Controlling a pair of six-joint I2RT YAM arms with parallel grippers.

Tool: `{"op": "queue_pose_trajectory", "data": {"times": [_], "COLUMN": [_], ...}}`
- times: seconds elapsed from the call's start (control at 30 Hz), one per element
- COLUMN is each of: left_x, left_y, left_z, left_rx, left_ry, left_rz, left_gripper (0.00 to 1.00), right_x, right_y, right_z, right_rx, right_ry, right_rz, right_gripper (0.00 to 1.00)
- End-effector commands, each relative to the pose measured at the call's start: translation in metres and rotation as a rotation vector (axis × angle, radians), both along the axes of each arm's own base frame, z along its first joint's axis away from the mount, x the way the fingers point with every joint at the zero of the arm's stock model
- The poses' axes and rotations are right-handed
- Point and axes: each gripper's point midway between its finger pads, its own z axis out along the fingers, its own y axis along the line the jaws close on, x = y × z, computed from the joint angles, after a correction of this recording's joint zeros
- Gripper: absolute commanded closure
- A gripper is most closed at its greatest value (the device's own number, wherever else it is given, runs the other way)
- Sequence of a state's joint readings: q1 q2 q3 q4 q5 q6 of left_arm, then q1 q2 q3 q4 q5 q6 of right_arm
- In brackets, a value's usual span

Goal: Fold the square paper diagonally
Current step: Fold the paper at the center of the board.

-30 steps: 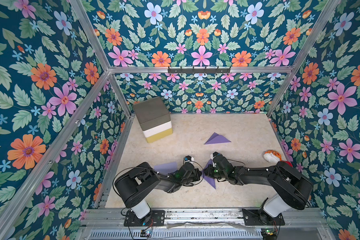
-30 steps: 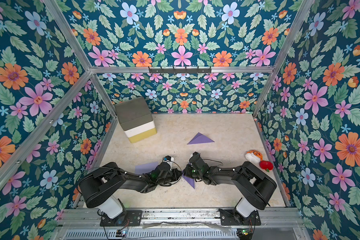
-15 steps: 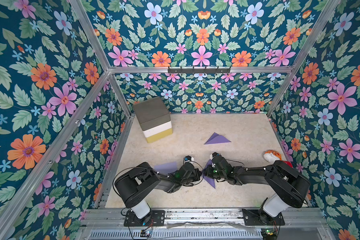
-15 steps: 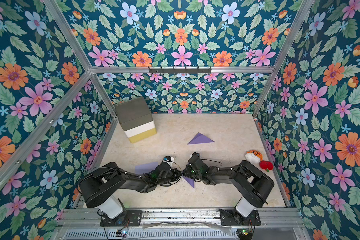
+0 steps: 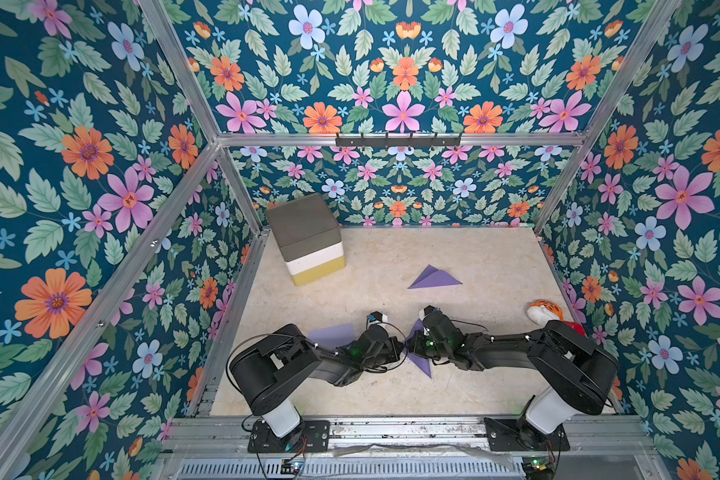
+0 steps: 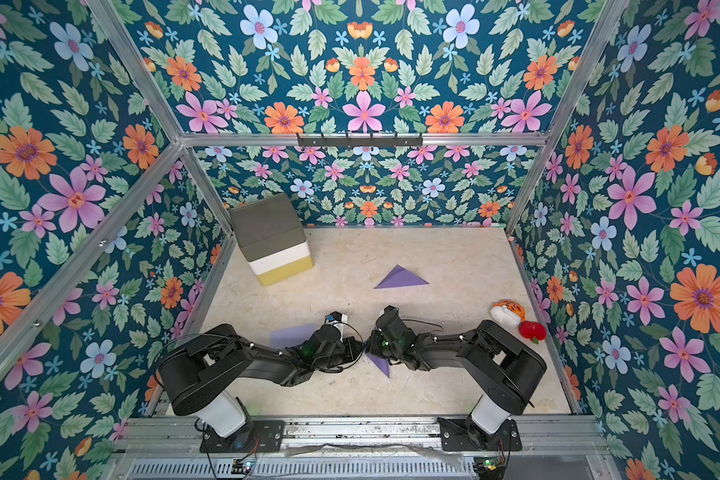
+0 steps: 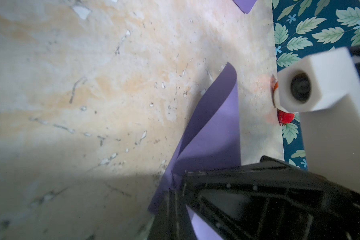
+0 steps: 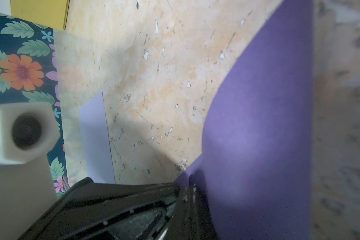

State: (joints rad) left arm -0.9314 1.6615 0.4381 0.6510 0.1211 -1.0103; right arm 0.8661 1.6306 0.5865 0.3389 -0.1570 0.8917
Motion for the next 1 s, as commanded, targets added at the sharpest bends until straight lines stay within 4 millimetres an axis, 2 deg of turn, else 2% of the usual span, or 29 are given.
{"op": "queue_pose_trajectory", "data": {"times": [0.0, 0.47, 0.97], "left_x": [-0.022, -0.023, -0.022], "left_y": [0.033, 0.034, 0.037], "left_z": [-0.043, -0.042, -0.041], "left_rx": [0.184, 0.183, 0.193], "left_ry": [0.123, 0.121, 0.116], "left_rz": [0.003, 0.006, 0.013], "left_gripper": [1.00, 1.00, 1.00], "right_x": [0.002, -0.005, -0.011], "right_y": [0.003, -0.002, -0.005], "right_z": [0.002, -0.009, -0.015], "right_rx": [0.012, -0.006, -0.018], "right_ry": [-0.013, 0.018, 0.035], "right_rz": [0.002, -0.004, -0.004], "right_gripper": [1.00, 0.99, 0.81]}}
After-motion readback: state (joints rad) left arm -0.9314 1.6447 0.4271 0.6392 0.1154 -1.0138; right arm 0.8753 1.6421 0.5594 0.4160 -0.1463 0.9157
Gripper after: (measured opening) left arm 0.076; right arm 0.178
